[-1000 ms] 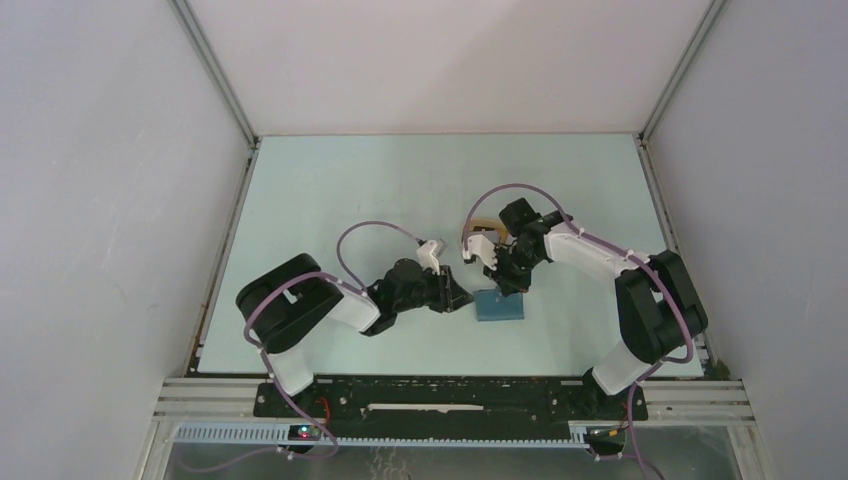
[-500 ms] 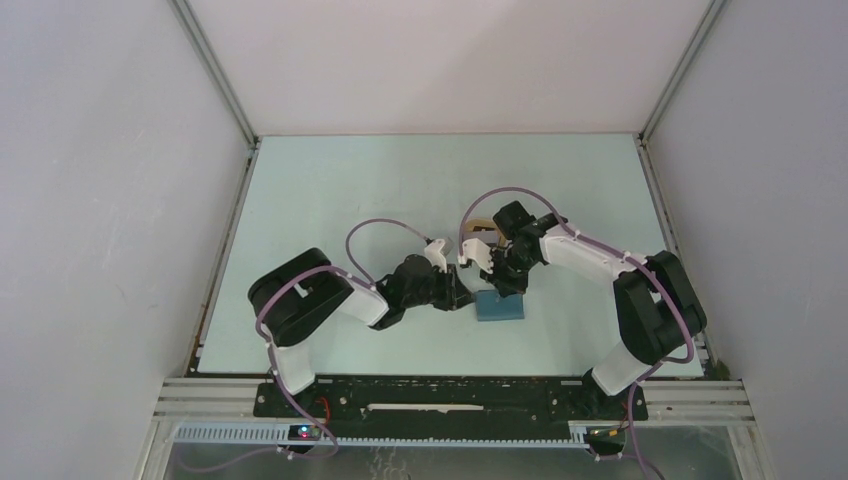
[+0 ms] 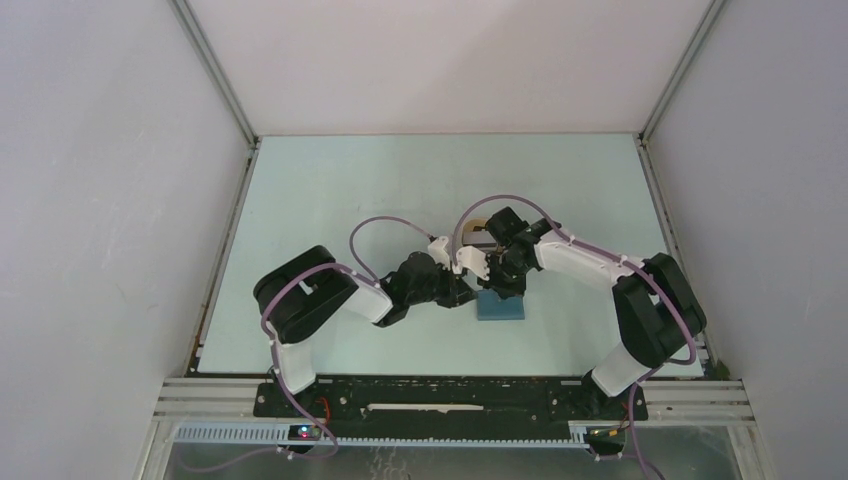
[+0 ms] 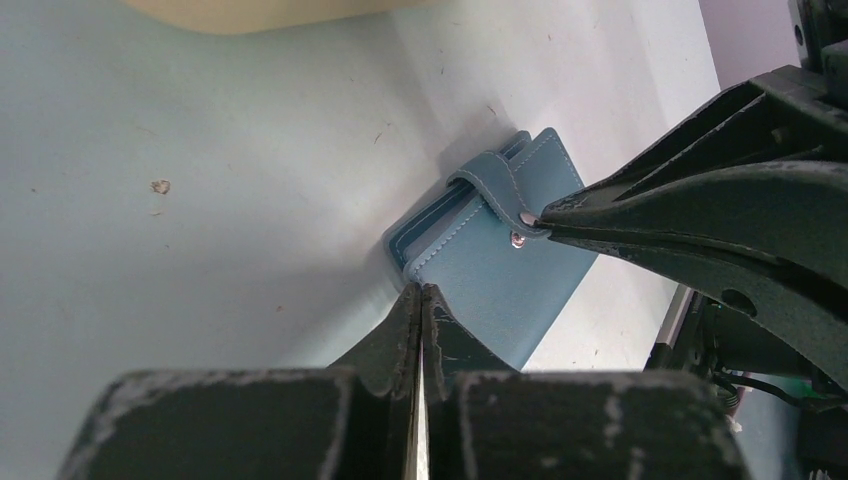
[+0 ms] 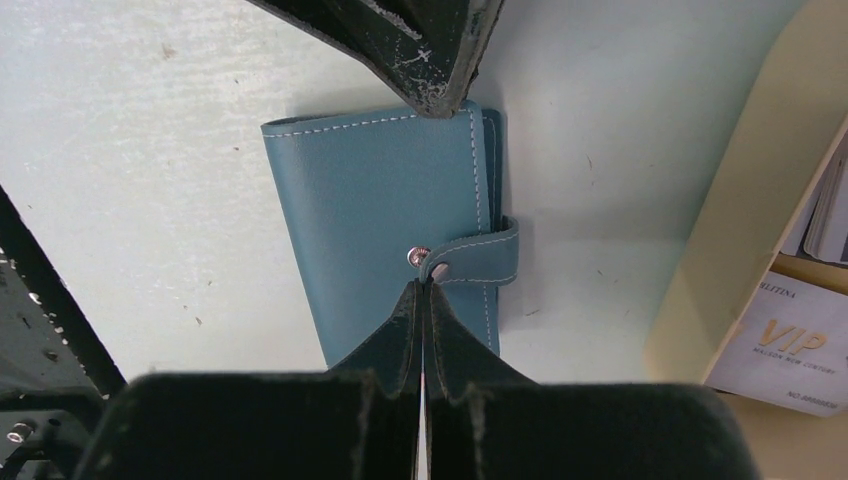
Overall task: Put the credit cards into the card holder
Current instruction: Reset both arms
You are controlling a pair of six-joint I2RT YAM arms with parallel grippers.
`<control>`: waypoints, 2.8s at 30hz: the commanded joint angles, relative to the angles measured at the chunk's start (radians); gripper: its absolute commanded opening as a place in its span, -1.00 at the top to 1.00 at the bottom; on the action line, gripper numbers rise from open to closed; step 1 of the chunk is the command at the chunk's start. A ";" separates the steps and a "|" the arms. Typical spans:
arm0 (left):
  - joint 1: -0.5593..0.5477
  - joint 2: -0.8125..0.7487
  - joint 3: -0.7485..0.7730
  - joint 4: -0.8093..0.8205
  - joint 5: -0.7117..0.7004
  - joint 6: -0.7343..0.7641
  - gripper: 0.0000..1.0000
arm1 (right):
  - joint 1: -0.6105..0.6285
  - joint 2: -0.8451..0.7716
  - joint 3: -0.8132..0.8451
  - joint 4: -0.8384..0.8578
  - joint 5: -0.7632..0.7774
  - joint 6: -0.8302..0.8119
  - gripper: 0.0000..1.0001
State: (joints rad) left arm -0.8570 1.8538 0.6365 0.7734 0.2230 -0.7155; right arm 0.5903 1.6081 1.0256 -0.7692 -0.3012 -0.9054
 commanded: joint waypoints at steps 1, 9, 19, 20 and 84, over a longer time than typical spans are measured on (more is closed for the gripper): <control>0.003 0.012 0.035 0.004 0.000 0.014 0.96 | 0.024 -0.053 -0.010 0.005 0.060 -0.026 1.00; 0.006 0.017 0.040 0.011 0.007 0.011 1.00 | 0.064 -0.077 -0.024 0.006 0.078 -0.039 1.00; 0.007 0.018 0.032 0.032 0.019 0.007 1.00 | 0.117 -0.035 -0.033 0.014 0.150 -0.042 1.00; 0.008 0.018 0.031 0.035 0.020 0.005 1.00 | 0.118 -0.036 -0.033 0.014 0.152 -0.043 1.00; 0.042 -0.015 -0.067 0.218 0.056 -0.070 0.73 | 0.209 0.091 -0.048 0.011 0.279 -0.039 1.00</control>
State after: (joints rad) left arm -0.8257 1.8782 0.5999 0.8837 0.2646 -0.7692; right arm 0.8066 1.6314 0.9970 -0.7547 -0.0086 -0.9634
